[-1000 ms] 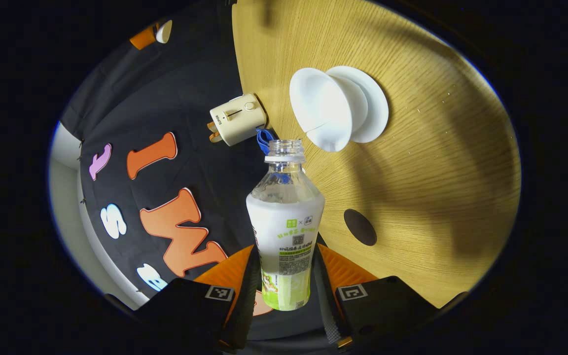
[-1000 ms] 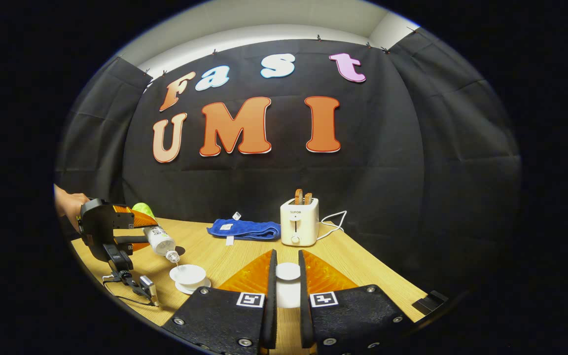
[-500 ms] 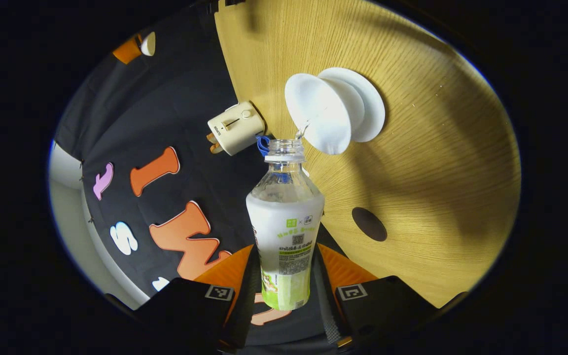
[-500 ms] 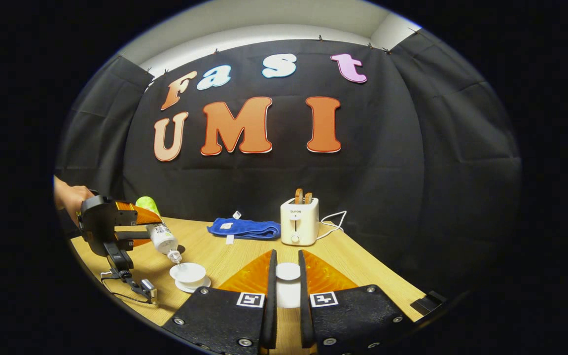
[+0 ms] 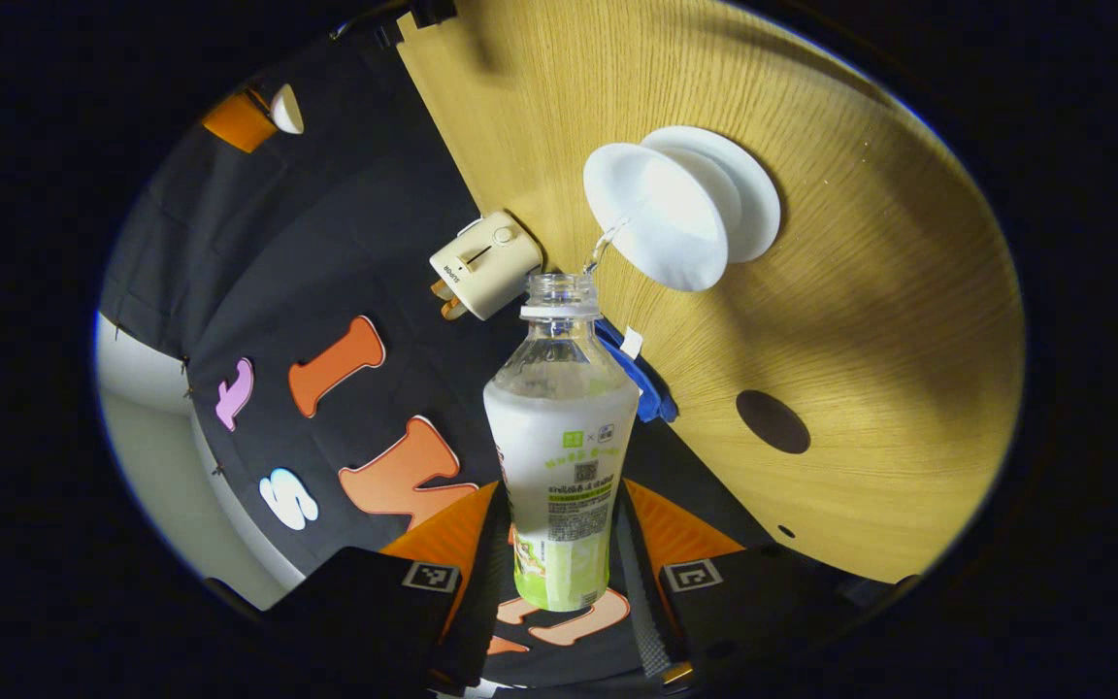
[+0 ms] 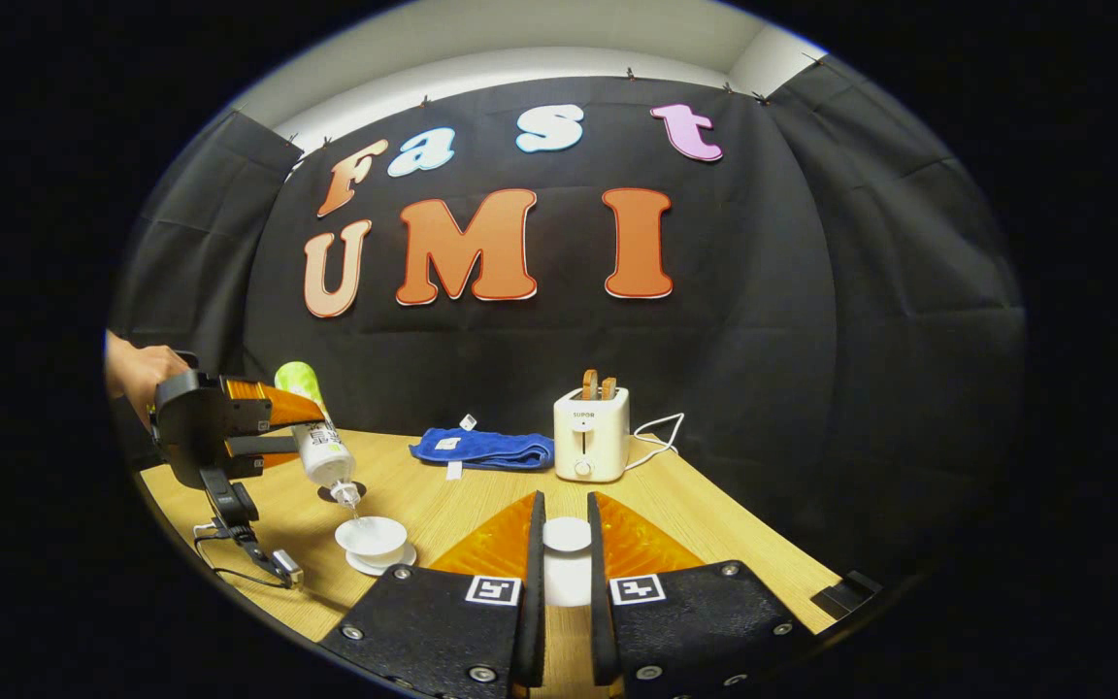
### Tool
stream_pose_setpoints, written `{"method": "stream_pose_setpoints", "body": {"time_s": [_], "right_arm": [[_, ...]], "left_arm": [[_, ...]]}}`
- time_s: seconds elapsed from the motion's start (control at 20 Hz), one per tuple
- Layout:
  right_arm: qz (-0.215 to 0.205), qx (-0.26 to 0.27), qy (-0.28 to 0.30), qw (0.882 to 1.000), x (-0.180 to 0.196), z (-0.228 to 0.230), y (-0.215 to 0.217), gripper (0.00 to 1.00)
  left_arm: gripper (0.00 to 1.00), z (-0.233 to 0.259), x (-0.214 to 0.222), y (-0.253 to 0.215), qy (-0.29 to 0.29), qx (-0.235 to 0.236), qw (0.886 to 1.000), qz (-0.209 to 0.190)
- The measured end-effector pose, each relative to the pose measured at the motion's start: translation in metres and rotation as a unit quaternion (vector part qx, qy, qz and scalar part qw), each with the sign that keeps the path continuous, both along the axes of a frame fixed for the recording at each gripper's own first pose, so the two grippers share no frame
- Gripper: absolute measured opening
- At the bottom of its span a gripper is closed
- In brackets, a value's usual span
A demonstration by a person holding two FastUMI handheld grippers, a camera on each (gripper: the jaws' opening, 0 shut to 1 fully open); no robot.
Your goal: Open the teacup lid with one hand, grasp the water bottle and pour water into the teacup with the other hand; after pouring, place the water bottle on the coaster and then close the teacup lid.
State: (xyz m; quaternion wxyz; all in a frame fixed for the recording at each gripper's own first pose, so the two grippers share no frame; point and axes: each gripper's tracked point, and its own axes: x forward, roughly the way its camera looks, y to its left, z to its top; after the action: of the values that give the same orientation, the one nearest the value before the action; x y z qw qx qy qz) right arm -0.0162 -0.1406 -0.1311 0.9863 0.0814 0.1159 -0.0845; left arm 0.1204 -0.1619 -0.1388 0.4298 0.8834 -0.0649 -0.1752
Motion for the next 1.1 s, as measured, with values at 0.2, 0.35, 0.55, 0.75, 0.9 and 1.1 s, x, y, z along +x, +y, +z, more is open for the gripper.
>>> {"method": "stream_pose_setpoints", "body": {"time_s": [0.2, 0.35, 0.55, 0.75, 0.9, 1.1], "right_arm": [[0.005, -0.001, -0.002, 1.0, 0.002, 0.002, 0.004, 0.19], [0.008, -0.002, -0.002, 1.0, 0.003, 0.002, 0.008, 0.19], [0.009, -0.001, 0.001, 1.0, 0.004, 0.0, 0.011, 0.19], [0.016, 0.006, 0.0, 1.0, 0.004, -0.001, 0.018, 0.19], [0.033, 0.024, -0.005, 0.999, 0.01, -0.003, 0.029, 0.19], [0.051, 0.022, -0.009, 0.998, 0.018, -0.006, 0.043, 0.19]], "left_arm": [[0.61, 0.019, 0.003, 0.0, -0.022, 0.007, 1.0, -0.009], [0.6, 0.028, 0.005, 0.0, -0.033, 0.011, 0.999, -0.011], [0.62, 0.016, 0.002, -0.006, -0.024, 0.011, 0.999, -0.019], [0.59, -0.013, -0.008, -0.013, 0.013, -0.025, 0.999, -0.023], [0.58, -0.04, -0.005, -0.016, 0.059, -0.085, 0.995, -0.011], [0.65, -0.048, -0.003, -0.005, 0.087, -0.182, 0.979, 0.011]]}}
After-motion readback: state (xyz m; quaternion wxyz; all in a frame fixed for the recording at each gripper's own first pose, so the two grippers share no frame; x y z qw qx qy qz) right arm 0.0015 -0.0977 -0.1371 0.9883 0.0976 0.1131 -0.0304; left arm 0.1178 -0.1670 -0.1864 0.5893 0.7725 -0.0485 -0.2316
